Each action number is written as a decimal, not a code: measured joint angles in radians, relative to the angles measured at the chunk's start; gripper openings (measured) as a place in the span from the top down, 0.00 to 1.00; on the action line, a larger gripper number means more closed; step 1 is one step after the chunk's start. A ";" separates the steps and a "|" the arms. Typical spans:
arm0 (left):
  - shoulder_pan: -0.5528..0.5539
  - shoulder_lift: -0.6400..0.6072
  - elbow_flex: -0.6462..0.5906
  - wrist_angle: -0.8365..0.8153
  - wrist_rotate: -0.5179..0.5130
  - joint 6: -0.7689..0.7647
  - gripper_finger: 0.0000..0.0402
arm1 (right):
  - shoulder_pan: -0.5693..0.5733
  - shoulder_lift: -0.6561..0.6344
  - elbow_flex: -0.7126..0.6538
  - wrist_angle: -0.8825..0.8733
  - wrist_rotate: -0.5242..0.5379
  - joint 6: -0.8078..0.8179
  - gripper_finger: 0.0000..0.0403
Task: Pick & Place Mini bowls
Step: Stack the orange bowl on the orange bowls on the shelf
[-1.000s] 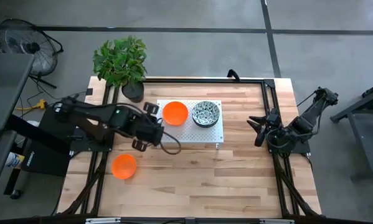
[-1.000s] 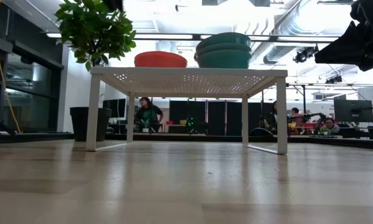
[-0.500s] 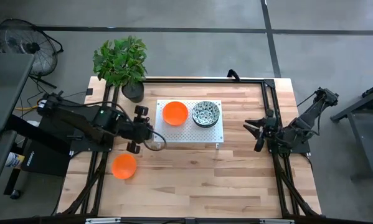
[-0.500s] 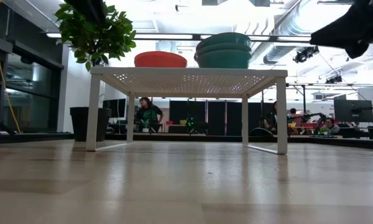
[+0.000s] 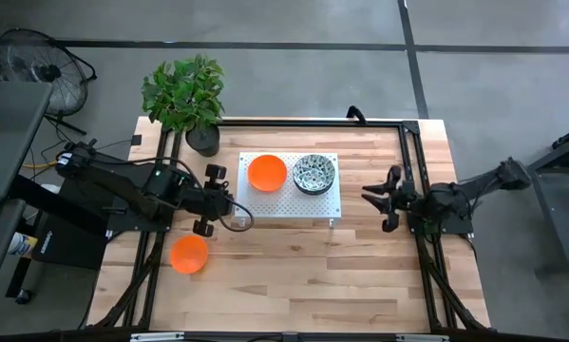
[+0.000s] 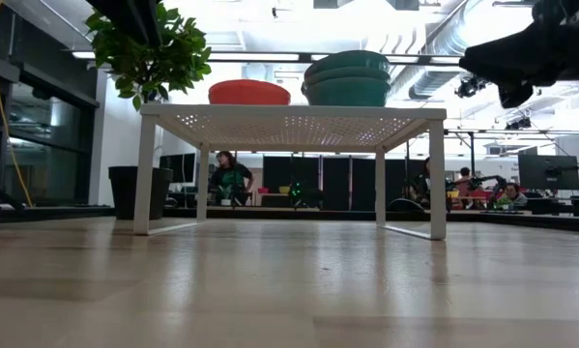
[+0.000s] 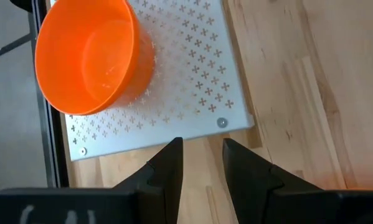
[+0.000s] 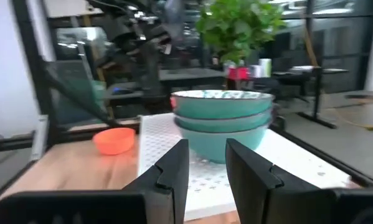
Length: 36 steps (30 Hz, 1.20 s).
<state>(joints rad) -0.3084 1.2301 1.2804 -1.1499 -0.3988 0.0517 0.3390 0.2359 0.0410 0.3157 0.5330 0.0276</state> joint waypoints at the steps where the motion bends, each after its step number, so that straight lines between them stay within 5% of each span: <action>1: 0.000 0.000 0.000 -0.002 -0.001 0.001 0.73 | -0.024 -0.006 -0.010 0.011 -0.044 0.003 0.77; 6: 0.000 0.000 0.000 -0.002 0.004 0.003 0.73 | -0.119 -0.010 -0.031 0.047 -0.191 -0.010 0.77; 18: 0.000 0.001 -0.143 0.073 0.077 -0.021 0.73 | -0.249 -0.009 -0.031 -0.169 -0.289 0.021 0.77; 25: 0.000 0.001 -0.226 0.178 0.130 -0.043 0.73 | -0.276 -0.009 -0.031 -0.238 -0.272 0.024 0.77; 36: -0.064 0.001 -0.284 0.099 0.252 -0.236 0.73 | -0.276 -0.006 -0.030 -0.247 -0.198 -0.018 0.77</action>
<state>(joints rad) -0.3728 1.2312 0.9963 -1.0505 -0.1463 -0.1840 0.0631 0.2295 0.0105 0.0691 0.3346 0.0101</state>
